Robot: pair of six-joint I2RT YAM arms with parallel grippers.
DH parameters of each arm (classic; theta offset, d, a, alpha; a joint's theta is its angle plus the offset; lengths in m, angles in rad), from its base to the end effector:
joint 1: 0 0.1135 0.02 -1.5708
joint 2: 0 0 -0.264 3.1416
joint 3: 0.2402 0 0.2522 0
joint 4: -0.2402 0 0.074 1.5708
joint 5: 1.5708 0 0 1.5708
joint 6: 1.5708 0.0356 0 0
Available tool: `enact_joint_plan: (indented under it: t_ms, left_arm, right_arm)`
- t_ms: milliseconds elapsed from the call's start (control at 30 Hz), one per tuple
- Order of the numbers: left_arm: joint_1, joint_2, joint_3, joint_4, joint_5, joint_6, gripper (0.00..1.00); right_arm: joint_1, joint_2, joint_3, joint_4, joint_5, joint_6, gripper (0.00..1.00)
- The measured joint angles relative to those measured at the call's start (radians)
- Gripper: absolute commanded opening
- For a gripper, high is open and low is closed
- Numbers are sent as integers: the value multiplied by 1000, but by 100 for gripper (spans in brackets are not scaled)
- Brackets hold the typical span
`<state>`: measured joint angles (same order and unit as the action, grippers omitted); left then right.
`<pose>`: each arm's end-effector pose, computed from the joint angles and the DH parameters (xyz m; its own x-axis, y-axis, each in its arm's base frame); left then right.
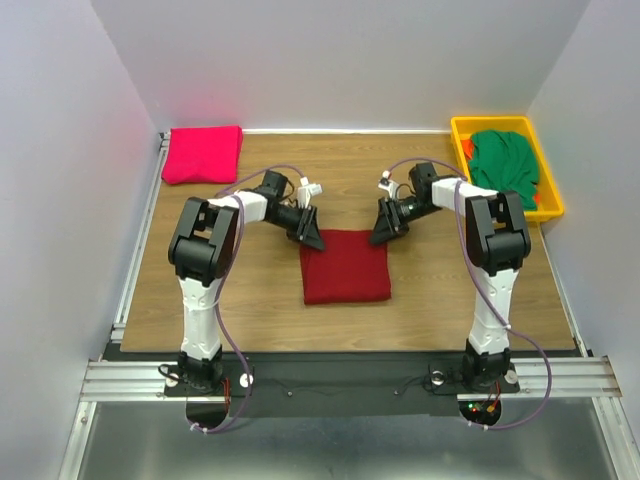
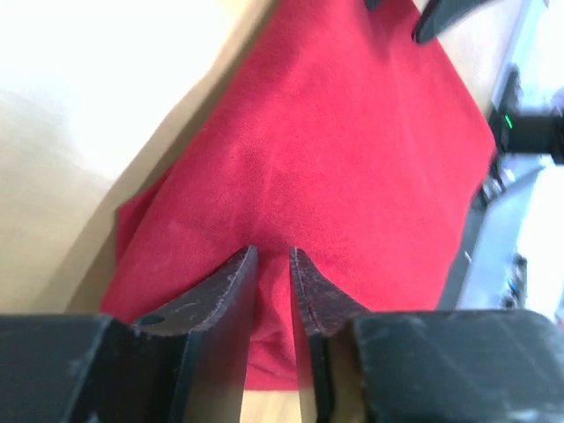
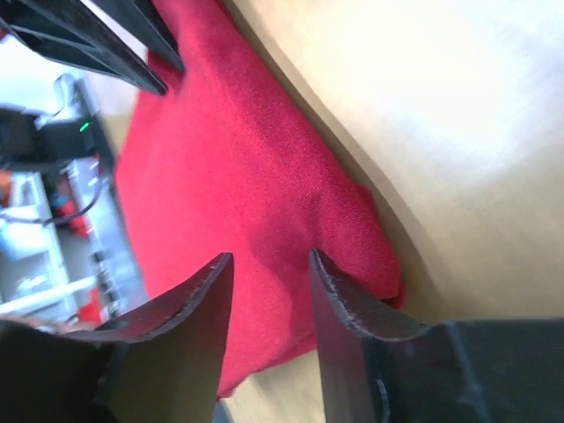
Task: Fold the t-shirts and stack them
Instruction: Fold the tshirt
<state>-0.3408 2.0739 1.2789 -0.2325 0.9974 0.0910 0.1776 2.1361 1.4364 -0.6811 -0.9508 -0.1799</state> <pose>0.3763 -0.1652 0.1321 -0.7498 0.3182 -0.5802 0.6615 0.3386 -0.6692 0.3938 0.1001 0.1316 -0.9055 -0.2681 -0.3288 -0.4228 0.5049 0.7525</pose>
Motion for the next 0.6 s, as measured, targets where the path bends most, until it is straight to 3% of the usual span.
enact_joint_plan:
  t_ms: [133,300,433,600]
  left_arm:
    - [35,63,145,-3,-46,2,34]
    - [68,40,217,-21,-63,42,35]
    - [62,-88,148,8,-24,19,36]
    - [-18,-242,18,166,41,-126,37]
  right_arm:
    - [-2,50,129,36,51,25,45]
    - [-10,35,227,95,86,39,48]
    - [-13,-68,186,109,38,94,49]
    - [46,-252,-7,150,-53,173,48]
